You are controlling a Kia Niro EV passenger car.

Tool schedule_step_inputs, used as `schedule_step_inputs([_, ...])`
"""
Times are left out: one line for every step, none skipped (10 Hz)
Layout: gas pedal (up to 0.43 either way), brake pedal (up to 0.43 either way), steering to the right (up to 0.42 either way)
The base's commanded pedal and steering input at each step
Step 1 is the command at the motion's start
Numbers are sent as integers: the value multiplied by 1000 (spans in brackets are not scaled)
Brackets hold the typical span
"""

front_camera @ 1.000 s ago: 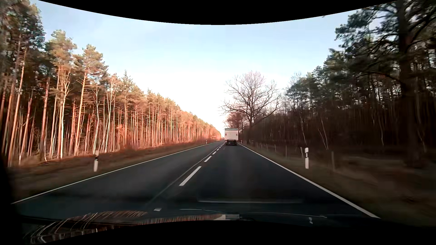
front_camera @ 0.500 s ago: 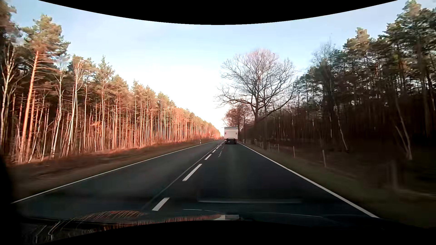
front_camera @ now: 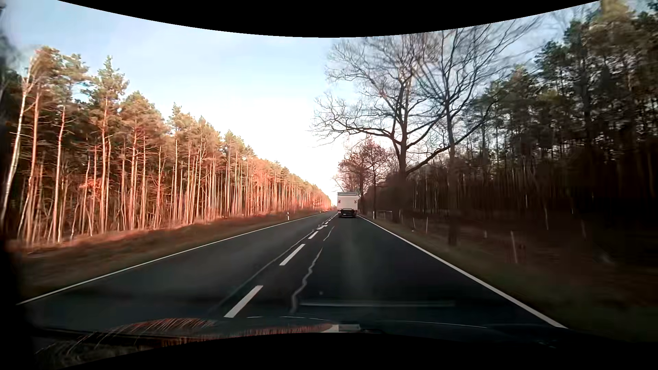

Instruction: Follow the waypoints while adhering to traffic rules and regulations

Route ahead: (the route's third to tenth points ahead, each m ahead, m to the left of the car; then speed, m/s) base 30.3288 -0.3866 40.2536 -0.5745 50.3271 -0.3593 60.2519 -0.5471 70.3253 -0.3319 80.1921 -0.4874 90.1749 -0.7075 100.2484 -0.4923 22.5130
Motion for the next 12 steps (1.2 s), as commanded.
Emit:
schedule_step_inputs([130,0,0])
schedule_step_inputs([138,0,0])
schedule_step_inputs([157,0,0])
schedule_step_inputs([157,0,-1])
schedule_step_inputs([157,0,0])
schedule_step_inputs([157,0,0])
schedule_step_inputs([169,0,0])
schedule_step_inputs([169,0,-1])
schedule_step_inputs([169,0,-1])
schedule_step_inputs([169,0,-1])
schedule_step_inputs([169,0,0])
schedule_step_inputs([169,0,0])
